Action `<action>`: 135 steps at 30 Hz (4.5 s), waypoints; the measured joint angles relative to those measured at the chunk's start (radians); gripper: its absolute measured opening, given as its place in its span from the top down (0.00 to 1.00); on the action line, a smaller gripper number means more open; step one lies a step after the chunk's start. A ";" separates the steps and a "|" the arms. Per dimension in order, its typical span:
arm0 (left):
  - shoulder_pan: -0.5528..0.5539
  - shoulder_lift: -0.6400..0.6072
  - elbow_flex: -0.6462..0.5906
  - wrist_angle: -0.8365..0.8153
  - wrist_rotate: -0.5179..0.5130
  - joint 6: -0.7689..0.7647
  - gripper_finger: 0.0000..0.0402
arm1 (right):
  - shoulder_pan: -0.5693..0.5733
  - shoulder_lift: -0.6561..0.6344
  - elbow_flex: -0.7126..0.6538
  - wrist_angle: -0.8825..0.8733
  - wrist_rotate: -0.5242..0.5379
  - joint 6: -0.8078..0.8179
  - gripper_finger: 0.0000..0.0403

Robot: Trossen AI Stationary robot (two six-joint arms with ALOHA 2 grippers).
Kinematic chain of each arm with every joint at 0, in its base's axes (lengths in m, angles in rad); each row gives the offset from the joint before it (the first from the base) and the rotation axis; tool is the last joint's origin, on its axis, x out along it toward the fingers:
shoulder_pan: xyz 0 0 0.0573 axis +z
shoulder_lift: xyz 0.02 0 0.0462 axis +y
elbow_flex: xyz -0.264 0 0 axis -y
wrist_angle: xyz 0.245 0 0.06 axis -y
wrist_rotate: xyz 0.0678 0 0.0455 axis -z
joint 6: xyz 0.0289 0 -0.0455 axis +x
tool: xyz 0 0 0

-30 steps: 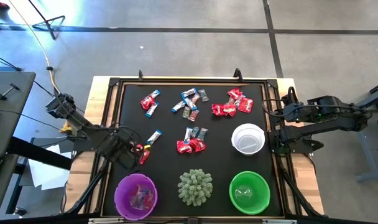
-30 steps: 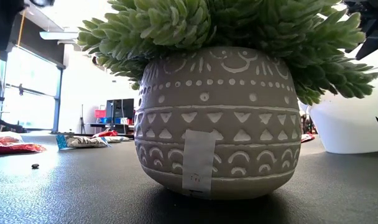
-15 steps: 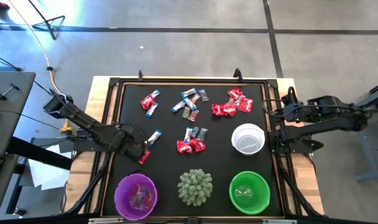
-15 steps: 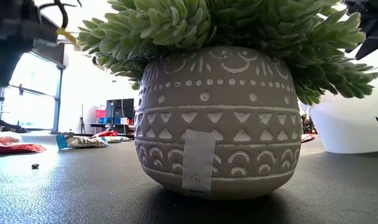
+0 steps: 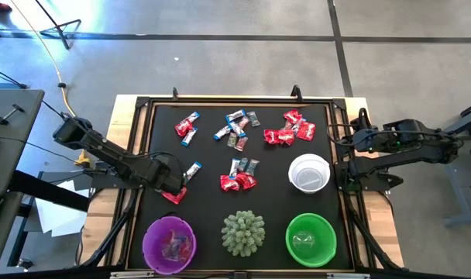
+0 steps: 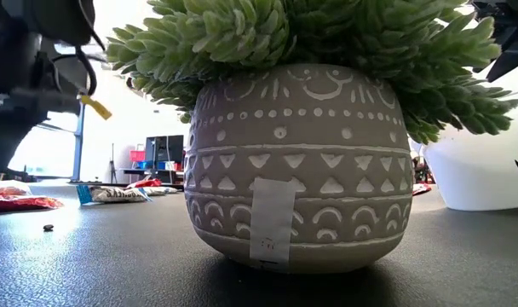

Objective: Sort candy
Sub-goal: Put the transparent candy wrapper into the purple bucket, then put the white candy wrapper into the white bucket

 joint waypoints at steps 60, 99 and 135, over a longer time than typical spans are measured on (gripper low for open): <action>0.117 0.006 0.223 0.162 -0.085 0.179 0.96 | 0.000 0.000 0.000 0.000 -0.010 -0.044 0.55; -0.511 0.146 0.792 0.075 0.023 0.012 0.96 | 0.000 0.000 0.000 0.000 -0.145 0.034 0.55; -0.393 0.233 0.791 0.034 0.104 0.438 0.81 | 0.000 0.000 0.000 0.000 -0.144 0.058 0.55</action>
